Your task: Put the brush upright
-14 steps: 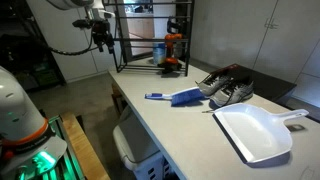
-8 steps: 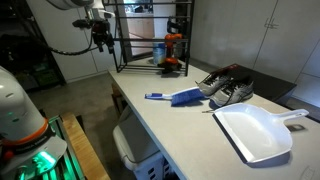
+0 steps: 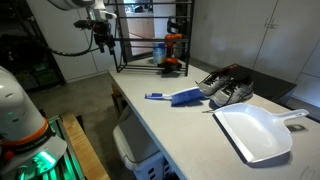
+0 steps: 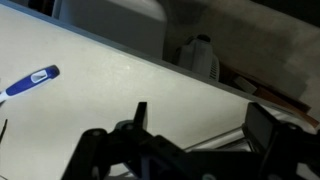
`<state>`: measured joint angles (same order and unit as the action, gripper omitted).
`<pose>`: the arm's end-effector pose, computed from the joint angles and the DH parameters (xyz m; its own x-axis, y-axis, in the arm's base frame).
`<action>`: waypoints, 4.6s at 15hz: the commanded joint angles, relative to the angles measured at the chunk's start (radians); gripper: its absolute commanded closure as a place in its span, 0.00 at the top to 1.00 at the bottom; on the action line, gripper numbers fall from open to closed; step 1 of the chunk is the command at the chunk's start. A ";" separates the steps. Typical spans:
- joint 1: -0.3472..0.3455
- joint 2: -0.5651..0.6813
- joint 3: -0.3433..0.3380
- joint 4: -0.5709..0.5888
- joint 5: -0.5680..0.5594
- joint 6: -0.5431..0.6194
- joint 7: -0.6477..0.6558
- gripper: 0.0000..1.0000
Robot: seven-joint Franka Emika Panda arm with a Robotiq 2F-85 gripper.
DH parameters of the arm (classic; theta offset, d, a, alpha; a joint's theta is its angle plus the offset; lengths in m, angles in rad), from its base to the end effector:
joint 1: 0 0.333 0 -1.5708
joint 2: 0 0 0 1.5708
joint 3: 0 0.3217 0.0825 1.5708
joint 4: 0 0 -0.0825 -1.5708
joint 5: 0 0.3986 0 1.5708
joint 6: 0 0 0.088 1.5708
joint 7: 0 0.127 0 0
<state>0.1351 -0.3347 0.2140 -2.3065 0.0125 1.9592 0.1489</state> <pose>0.4297 0.1608 0.4526 0.9833 0.1818 -0.0105 0.1821 -0.9814 0.0605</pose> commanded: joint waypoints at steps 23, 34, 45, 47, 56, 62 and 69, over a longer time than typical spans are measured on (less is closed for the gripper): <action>-0.227 0.285 -0.200 -0.015 -0.253 0.167 0.598 1.00; -0.223 0.488 -0.265 0.155 -0.281 0.166 0.698 1.00; -0.144 0.708 -0.351 0.317 -0.334 0.117 0.813 1.00; -0.128 0.726 -0.362 0.337 -0.362 0.087 0.823 1.00; -0.109 0.772 -0.370 0.379 -0.414 0.033 0.815 1.00; -0.100 0.768 -0.370 0.382 -0.423 0.036 0.823 0.64; -0.083 0.736 -0.370 0.367 -0.448 0.044 0.842 0.09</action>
<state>0.0329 0.4134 -0.1448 -1.9315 -0.4035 1.9961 0.9666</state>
